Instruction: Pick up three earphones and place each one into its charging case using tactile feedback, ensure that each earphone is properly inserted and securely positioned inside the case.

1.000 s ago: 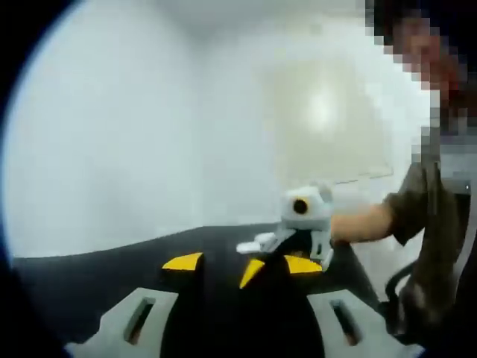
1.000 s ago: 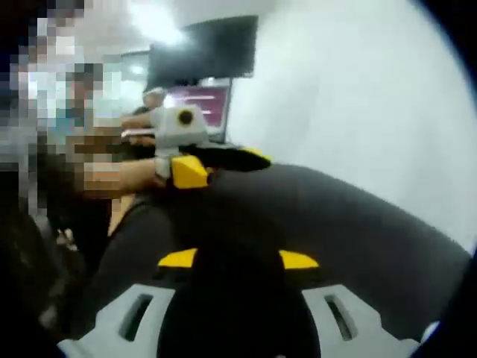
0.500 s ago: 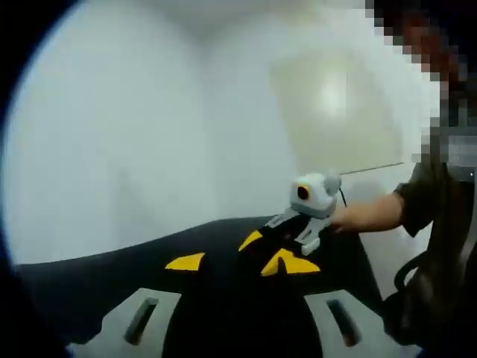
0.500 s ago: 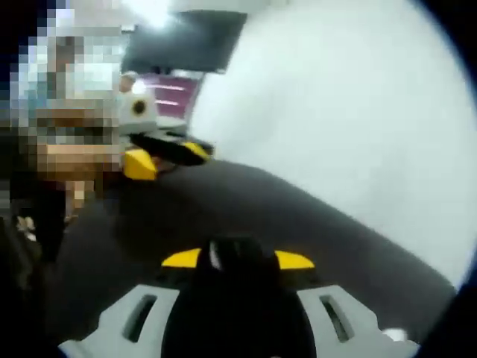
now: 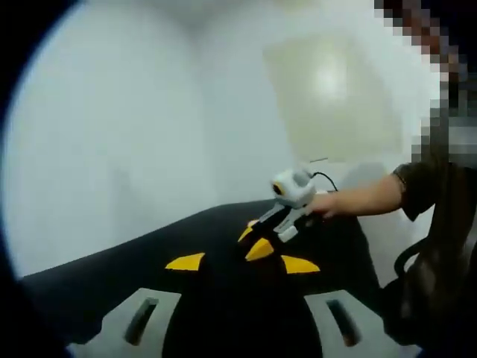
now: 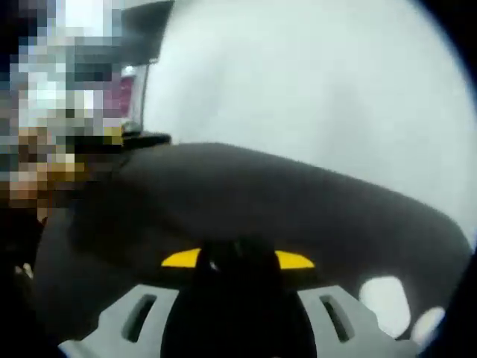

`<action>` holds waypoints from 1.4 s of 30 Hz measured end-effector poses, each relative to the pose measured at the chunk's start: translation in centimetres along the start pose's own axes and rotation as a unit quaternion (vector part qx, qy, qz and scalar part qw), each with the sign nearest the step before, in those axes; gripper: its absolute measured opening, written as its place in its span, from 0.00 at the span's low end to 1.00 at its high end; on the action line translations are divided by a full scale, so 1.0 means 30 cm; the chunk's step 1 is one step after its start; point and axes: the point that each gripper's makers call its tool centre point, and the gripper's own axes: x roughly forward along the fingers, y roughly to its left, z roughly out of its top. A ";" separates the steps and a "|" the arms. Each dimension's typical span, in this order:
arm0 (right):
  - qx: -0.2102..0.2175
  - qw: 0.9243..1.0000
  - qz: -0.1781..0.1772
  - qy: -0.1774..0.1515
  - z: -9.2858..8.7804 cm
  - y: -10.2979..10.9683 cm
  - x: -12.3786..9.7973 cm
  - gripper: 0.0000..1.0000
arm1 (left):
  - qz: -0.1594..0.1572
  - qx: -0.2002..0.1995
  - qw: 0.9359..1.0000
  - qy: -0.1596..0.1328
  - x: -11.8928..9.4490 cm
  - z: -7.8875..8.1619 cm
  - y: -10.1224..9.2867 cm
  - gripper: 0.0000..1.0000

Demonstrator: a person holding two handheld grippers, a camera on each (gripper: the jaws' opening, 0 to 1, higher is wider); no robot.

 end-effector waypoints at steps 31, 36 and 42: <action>0.030 0.993 0.030 -0.109 0.033 0.134 -0.262 0.38 | 0.051 -0.081 0.995 0.030 -0.078 -0.085 -0.035 0.25; 0.009 0.994 0.021 -0.105 0.018 0.128 -0.260 0.38 | 0.061 -0.090 0.994 0.032 -0.071 -0.100 -0.027 0.34; 0.022 0.995 0.031 -0.087 -0.003 0.135 -0.248 0.33 | 0.125 -0.012 0.989 0.080 -0.064 -0.155 -0.001 0.26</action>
